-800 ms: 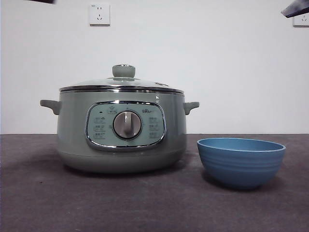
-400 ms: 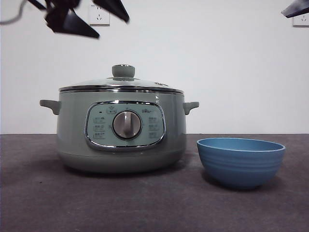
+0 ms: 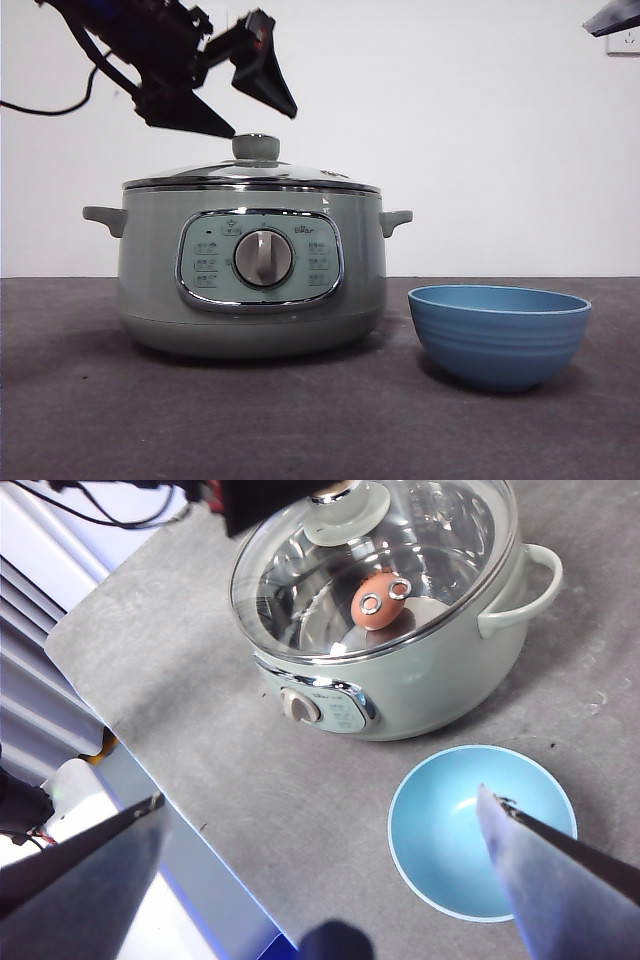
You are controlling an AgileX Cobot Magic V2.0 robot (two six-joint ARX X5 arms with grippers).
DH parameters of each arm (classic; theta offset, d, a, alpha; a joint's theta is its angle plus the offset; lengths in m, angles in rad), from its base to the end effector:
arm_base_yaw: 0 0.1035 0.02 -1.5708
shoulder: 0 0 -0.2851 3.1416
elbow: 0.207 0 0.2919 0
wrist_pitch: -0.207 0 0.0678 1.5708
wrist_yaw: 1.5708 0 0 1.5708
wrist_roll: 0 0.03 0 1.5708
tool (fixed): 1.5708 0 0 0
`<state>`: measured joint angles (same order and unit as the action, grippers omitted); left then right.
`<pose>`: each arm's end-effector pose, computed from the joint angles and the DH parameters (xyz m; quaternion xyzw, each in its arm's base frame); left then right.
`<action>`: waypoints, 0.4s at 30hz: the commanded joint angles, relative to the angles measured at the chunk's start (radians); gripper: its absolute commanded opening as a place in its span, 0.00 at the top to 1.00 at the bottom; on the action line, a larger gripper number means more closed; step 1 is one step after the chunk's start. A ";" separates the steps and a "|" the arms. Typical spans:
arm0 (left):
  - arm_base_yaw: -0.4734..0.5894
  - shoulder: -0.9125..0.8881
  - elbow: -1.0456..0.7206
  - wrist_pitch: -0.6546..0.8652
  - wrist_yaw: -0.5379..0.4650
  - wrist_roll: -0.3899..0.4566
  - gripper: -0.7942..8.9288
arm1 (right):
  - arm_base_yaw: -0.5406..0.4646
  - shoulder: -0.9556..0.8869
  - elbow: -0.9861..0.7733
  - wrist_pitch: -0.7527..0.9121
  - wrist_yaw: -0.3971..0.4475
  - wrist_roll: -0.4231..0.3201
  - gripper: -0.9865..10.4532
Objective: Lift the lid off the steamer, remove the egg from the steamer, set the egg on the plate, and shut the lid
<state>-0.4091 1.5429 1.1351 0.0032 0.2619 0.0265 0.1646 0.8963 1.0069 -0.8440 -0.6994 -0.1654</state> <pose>0.3520 -0.1611 0.2922 0.0270 0.1961 -0.3252 0.9247 0.1810 0.0496 0.3566 0.0244 0.3123 0.4181 0.8527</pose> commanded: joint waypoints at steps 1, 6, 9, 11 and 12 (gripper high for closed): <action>-0.010 0.027 -0.002 0.001 0.001 0.016 0.34 | 0.002 0.000 0.004 0.003 0.000 0.000 0.42; -0.019 0.033 -0.002 -0.014 -0.028 0.038 0.34 | 0.002 0.000 0.004 0.003 0.002 0.000 0.42; -0.023 0.040 -0.002 -0.055 -0.051 0.056 0.34 | 0.002 0.000 0.004 0.003 0.002 0.000 0.42; -0.023 0.044 -0.002 -0.061 -0.051 0.056 0.34 | 0.002 0.000 0.004 0.003 0.002 0.000 0.42; -0.024 0.045 -0.002 -0.061 -0.051 0.056 0.34 | 0.002 0.000 0.004 0.003 0.002 0.000 0.42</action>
<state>-0.4286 1.5753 1.1351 -0.0597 0.2119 0.0689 0.1646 0.8963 1.0069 -0.8440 -0.6971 -0.1654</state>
